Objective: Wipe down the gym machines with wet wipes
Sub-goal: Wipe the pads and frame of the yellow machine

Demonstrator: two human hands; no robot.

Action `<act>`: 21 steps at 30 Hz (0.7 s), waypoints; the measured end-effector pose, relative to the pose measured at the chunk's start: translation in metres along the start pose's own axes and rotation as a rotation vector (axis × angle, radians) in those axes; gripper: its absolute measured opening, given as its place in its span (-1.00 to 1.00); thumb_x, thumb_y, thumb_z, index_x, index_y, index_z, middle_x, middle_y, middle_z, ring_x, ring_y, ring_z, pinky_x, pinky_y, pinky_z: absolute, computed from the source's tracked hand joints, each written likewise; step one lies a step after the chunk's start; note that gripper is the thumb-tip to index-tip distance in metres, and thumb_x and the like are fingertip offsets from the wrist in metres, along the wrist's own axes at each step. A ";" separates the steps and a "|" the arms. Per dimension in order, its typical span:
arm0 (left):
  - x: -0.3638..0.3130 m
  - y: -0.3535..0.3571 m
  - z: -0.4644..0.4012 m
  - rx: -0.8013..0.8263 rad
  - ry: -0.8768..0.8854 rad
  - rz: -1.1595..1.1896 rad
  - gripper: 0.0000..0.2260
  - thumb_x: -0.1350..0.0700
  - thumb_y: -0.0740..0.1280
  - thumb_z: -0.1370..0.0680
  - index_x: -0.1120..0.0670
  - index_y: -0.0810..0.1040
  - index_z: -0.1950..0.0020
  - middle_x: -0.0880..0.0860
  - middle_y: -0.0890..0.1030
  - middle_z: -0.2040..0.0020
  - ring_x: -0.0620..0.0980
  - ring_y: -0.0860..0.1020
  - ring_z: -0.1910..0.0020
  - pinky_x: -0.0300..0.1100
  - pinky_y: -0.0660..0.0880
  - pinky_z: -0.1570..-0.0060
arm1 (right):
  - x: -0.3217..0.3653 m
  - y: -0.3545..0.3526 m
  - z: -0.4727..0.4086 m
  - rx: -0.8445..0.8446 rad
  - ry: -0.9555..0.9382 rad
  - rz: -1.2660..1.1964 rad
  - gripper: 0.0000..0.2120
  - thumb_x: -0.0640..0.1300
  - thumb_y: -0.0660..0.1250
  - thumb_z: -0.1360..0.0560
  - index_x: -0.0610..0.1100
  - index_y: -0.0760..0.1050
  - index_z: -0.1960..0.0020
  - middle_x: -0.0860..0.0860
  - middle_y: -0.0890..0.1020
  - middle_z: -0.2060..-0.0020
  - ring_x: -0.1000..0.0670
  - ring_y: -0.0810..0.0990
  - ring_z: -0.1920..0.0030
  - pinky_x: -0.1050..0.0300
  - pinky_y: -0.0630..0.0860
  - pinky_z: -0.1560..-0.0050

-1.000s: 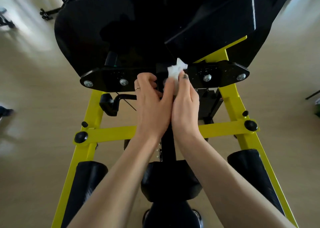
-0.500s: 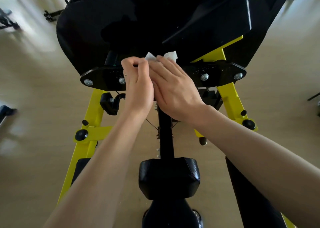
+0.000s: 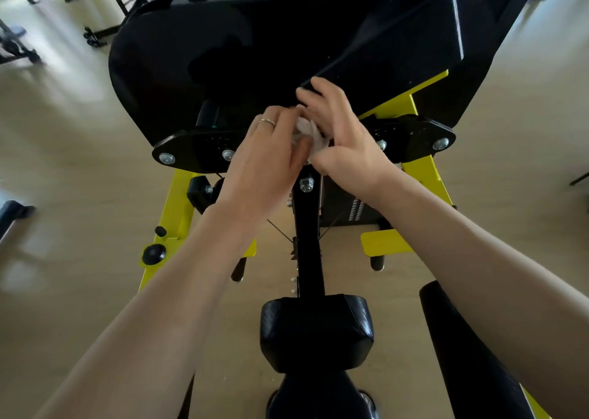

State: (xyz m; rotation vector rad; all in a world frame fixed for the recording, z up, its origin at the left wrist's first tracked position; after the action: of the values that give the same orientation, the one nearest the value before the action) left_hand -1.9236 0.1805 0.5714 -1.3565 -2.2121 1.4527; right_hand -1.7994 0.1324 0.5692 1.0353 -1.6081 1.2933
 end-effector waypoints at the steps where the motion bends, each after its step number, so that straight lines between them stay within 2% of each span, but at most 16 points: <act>1: 0.001 0.000 -0.002 0.000 0.024 -0.032 -0.73 0.08 0.25 -0.68 0.14 0.49 -0.35 0.09 0.50 -0.24 -0.01 0.50 -0.12 -0.35 0.31 0.02 | 0.000 -0.002 0.001 -0.066 0.023 -0.140 -0.06 -0.46 0.21 -0.33 -0.12 0.02 -0.64 -0.05 0.28 -0.57 0.03 0.31 -0.54 0.03 0.45 -0.45; 4: 0.008 0.000 -0.005 -0.026 0.009 0.029 -0.83 0.05 0.27 -0.67 0.13 0.54 -0.14 0.04 0.49 -0.09 -0.09 0.47 0.07 -0.29 0.33 0.20 | -0.006 -0.009 0.003 -0.334 0.111 -0.460 -0.09 -0.41 0.20 -0.26 -0.16 0.13 -0.61 -0.11 0.36 -0.51 -0.04 0.39 -0.50 -0.04 0.47 -0.44; 7: 0.012 0.004 0.006 -0.128 -0.038 0.167 -0.83 0.09 0.27 -0.68 0.19 0.52 -0.03 0.06 0.46 -0.05 -0.12 0.42 0.15 -0.32 0.38 0.19 | -0.012 0.001 0.012 -0.447 0.147 -0.452 -0.24 -0.35 0.26 -0.40 -0.13 0.22 -0.58 -0.03 0.44 -0.44 0.01 0.44 -0.46 -0.08 0.43 -0.46; 8: 0.011 0.006 0.010 -0.182 -0.054 0.184 -0.83 0.11 0.28 -0.68 0.21 0.52 0.00 0.07 0.46 -0.03 -0.12 0.40 0.17 -0.36 0.37 0.20 | -0.014 0.007 0.016 -0.458 0.145 -0.443 -0.33 -0.34 0.27 -0.48 -0.13 0.25 -0.57 -0.01 0.46 -0.43 0.05 0.45 -0.44 -0.01 0.43 -0.47; 10: 0.009 0.011 0.018 -0.256 -0.104 0.184 -0.84 0.15 0.28 -0.67 0.24 0.50 0.04 0.09 0.45 -0.01 -0.10 0.39 0.19 -0.37 0.35 0.25 | -0.017 0.022 0.025 -0.448 0.135 -0.422 -0.48 -0.27 0.24 -0.62 -0.11 0.31 -0.56 0.08 0.53 -0.36 0.20 0.49 -0.37 0.26 0.44 -0.38; 12: 0.006 0.016 0.023 -0.287 -0.145 0.182 -0.84 0.18 0.27 -0.66 0.25 0.47 0.07 0.12 0.46 0.00 -0.04 0.40 0.20 -0.22 0.38 0.29 | -0.018 0.033 0.031 -0.444 0.134 -0.400 -0.56 -0.18 0.20 -0.68 -0.04 0.35 -0.55 0.24 0.59 -0.19 0.38 0.52 -0.22 0.48 0.43 -0.18; 13: 0.005 0.018 0.025 -0.298 -0.149 0.179 -0.84 0.20 0.28 -0.66 0.25 0.45 0.08 0.13 0.46 0.01 -0.02 0.39 0.21 -0.18 0.39 0.29 | -0.020 0.037 0.033 -0.450 0.143 -0.399 -0.57 -0.15 0.18 -0.69 0.00 0.36 -0.55 0.28 0.59 -0.17 0.42 0.51 -0.19 0.51 0.42 -0.14; 16: 0.007 0.024 0.030 -0.310 -0.231 0.257 -0.83 0.23 0.28 -0.62 0.19 0.38 0.15 0.08 0.44 0.09 -0.09 0.33 0.24 -0.30 0.32 0.32 | -0.025 0.037 0.034 -0.487 0.170 -0.395 -0.59 -0.09 0.15 -0.71 0.05 0.38 -0.54 0.19 0.54 -0.35 0.31 0.45 -0.35 0.42 0.39 -0.27; 19: 0.014 0.035 0.037 -0.286 -0.396 0.461 -0.79 0.21 0.25 -0.62 0.05 0.32 0.18 -0.03 0.40 0.15 -0.11 0.40 0.24 -0.30 0.38 0.31 | -0.025 0.031 0.031 -0.513 0.171 -0.403 -0.62 -0.10 0.17 -0.70 0.06 0.45 -0.49 0.17 0.54 -0.38 0.25 0.43 -0.40 0.41 0.36 -0.29; 21: 0.015 0.046 0.046 -0.218 -0.450 0.430 -0.79 0.26 0.26 -0.61 0.03 0.34 0.16 -0.08 0.39 0.13 -0.21 0.42 0.20 -0.39 0.37 0.27 | -0.025 0.030 0.030 -0.510 0.152 -0.398 -0.63 -0.10 0.17 -0.70 0.05 0.45 -0.49 0.16 0.52 -0.40 0.22 0.41 -0.43 0.42 0.35 -0.31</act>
State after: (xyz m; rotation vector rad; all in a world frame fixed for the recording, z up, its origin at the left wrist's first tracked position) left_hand -1.9309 0.1670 0.5061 -1.8171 -2.5169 1.8588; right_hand -1.8219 0.1100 0.5320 0.8531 -1.4182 0.6322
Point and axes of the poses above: each hand's wrist, its own z-axis away from the middle knuckle, its own y-axis out of the palm, x = y × z, the point moved 4 cm from there along -z, towards the middle knuckle
